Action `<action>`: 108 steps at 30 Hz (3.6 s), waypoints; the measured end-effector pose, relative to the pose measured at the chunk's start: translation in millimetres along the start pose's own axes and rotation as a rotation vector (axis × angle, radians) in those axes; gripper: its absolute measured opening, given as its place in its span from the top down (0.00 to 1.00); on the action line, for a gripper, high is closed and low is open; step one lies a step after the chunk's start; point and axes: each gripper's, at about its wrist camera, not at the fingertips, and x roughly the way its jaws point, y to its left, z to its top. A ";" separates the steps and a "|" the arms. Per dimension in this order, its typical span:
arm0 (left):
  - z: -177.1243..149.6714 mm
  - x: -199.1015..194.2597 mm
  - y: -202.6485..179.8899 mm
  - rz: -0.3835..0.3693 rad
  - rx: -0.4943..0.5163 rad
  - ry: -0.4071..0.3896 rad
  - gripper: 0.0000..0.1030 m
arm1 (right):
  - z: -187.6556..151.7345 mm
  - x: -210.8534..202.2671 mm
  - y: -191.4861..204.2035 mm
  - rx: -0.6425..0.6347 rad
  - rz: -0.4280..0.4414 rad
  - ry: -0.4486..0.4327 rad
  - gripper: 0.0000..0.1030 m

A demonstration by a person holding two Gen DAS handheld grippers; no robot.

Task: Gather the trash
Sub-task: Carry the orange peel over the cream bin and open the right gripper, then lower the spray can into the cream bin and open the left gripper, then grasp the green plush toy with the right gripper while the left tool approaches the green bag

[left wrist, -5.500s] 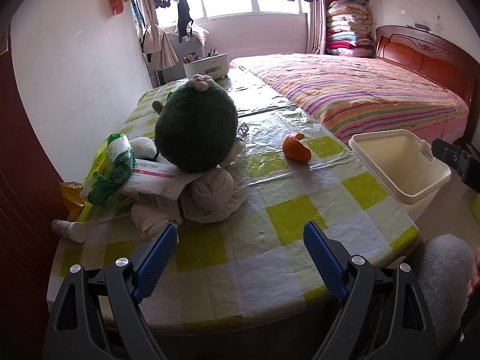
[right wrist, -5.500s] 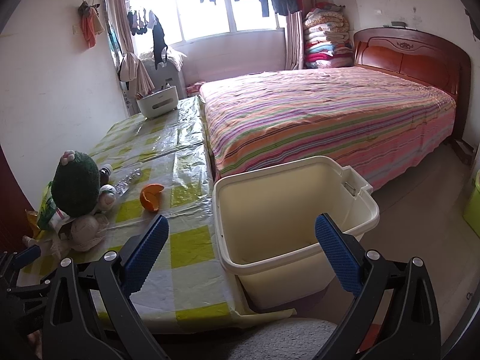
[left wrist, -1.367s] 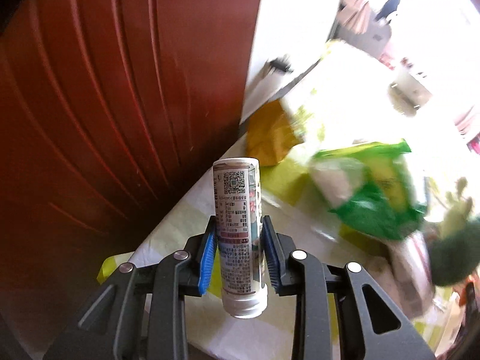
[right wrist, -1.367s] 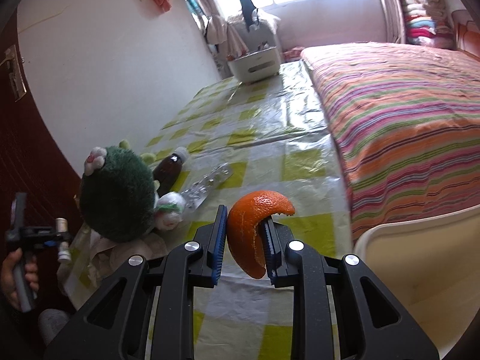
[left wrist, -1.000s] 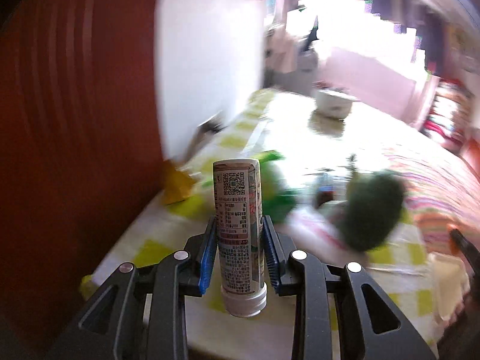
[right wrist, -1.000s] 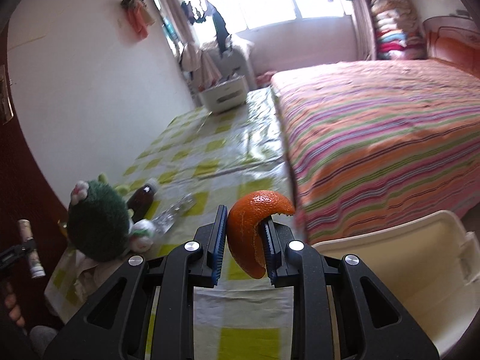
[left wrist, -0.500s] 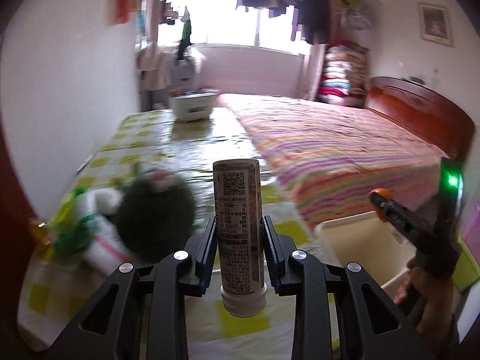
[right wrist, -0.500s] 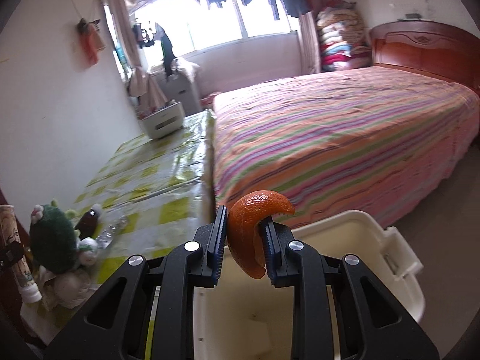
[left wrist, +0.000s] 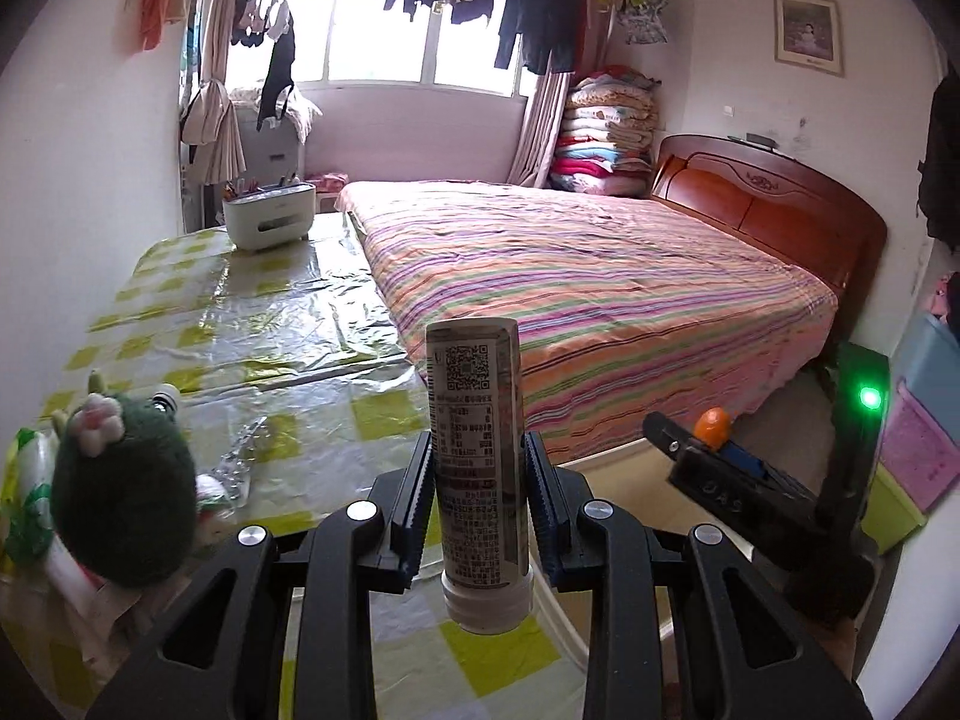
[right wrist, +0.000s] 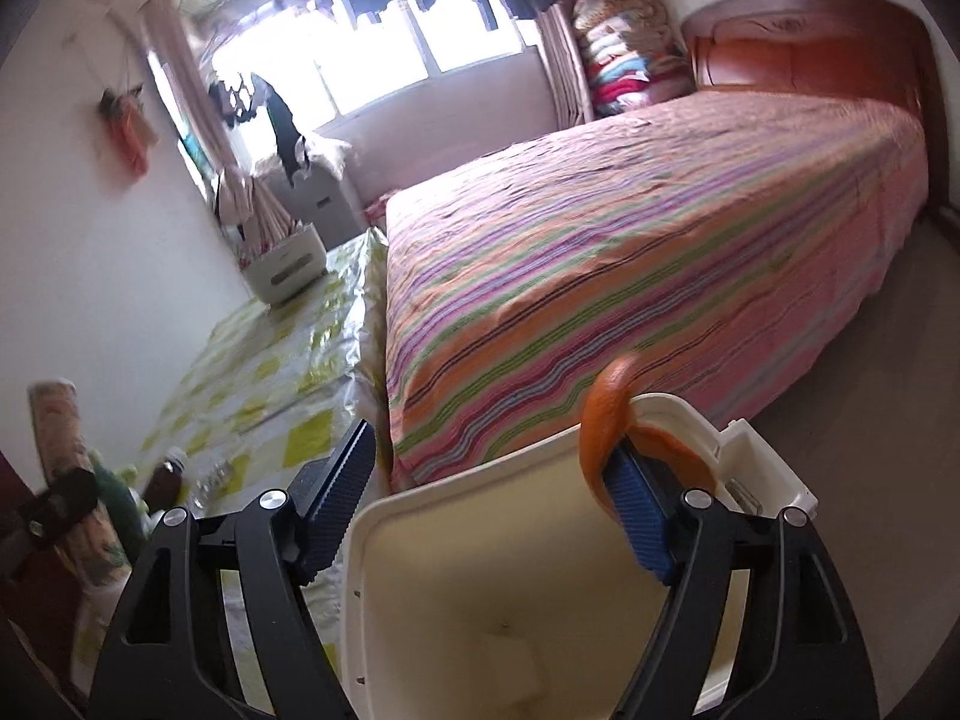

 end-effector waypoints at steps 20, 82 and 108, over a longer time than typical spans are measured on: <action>-6.9 10.7 -0.5 0.026 0.010 0.013 0.72 | -3.2 4.3 -7.1 0.101 0.126 0.040 0.28; -32.0 -93.0 192.9 0.360 -0.099 -0.195 0.25 | -39.9 -14.2 154.6 -0.159 0.373 -0.104 0.12; -72.8 -136.6 317.1 0.473 -0.318 -0.118 0.25 | -113.1 110.8 294.9 -0.113 0.680 0.478 0.07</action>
